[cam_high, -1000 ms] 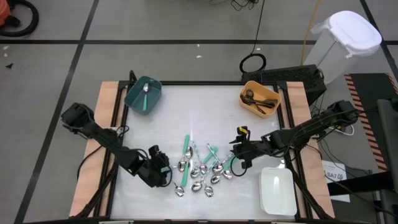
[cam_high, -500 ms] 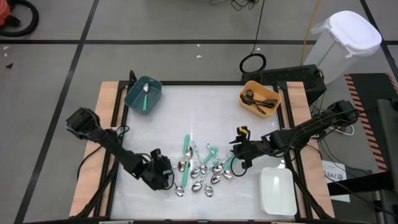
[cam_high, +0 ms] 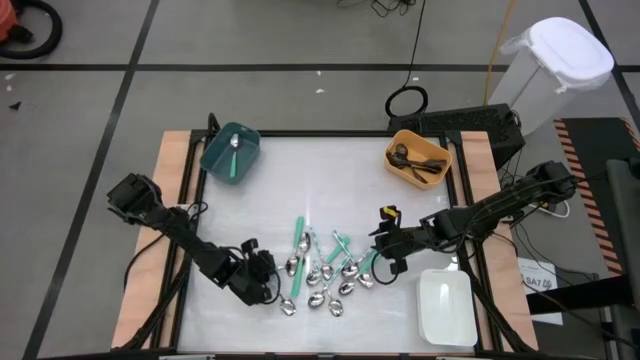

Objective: Sort silverware by color (type)
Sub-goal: Put the green spoon into the blue bin

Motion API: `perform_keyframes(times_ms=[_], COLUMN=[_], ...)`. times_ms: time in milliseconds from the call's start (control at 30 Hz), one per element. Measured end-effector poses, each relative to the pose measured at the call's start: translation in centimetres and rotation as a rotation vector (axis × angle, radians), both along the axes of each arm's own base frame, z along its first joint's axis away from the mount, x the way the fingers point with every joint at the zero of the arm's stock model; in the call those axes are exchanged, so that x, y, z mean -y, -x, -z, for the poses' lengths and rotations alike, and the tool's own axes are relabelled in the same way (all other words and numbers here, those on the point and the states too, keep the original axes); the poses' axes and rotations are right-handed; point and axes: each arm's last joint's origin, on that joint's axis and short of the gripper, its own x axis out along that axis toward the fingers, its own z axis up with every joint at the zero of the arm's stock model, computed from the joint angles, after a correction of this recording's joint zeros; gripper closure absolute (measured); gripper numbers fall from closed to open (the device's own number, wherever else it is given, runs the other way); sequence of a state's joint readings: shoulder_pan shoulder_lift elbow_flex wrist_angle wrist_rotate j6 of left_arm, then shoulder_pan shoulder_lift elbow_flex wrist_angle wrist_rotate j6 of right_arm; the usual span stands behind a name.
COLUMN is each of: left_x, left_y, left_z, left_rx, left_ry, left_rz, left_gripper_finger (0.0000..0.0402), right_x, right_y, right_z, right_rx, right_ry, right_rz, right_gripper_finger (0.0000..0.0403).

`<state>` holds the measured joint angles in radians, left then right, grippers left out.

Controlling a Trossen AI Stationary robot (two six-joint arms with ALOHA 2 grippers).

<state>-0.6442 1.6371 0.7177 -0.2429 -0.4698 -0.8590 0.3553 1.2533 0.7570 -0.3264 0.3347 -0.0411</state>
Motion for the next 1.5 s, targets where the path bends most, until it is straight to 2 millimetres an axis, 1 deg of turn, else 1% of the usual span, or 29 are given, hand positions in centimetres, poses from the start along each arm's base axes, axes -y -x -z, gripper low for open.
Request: perform_keyframes(times_ms=[167, 333, 633, 967, 1133, 1500], left_x=[0.6, 1.3, 1.8, 2.5, 2.7, 1.8], left_y=[-0.6, -1.7, -2.7, -4.0, -4.3, -4.9], left_z=[-0.8, -2.7, -5.8, -8.4, -9.1, -9.1], left_rx=[0.025, 0.055, 0.018, 0.081, 0.098, 0.093], left_ry=[-0.002, -0.042, -0.144, -0.194, -0.216, -0.225], left_rz=[0.01, 0.032, 0.049, 0.093, 0.112, 0.089], left_gripper_finger=[0.0351, 0.0351, 0.0351, 0.0351, 0.0351, 0.0351], right_x=[0.0, -0.1, -0.8, -1.0, -1.0, -1.0], right_y=[0.0, 0.0, 0.4, 0.4, 0.4, 0.4], right_z=[0.0, 0.1, 0.1, 0.1, 0.1, 0.1], right_rx=[-0.004, -0.015, -0.028, -0.026, -0.027, -0.027], right_ry=[-0.012, -0.058, -0.057, -0.057, -0.056, -0.057], right_rz=[-0.005, -0.014, -0.036, -0.042, -0.042, -0.043], right_gripper_finger=[0.0247, 0.0247, 0.0247, 0.0248, 0.0248, 0.0248])
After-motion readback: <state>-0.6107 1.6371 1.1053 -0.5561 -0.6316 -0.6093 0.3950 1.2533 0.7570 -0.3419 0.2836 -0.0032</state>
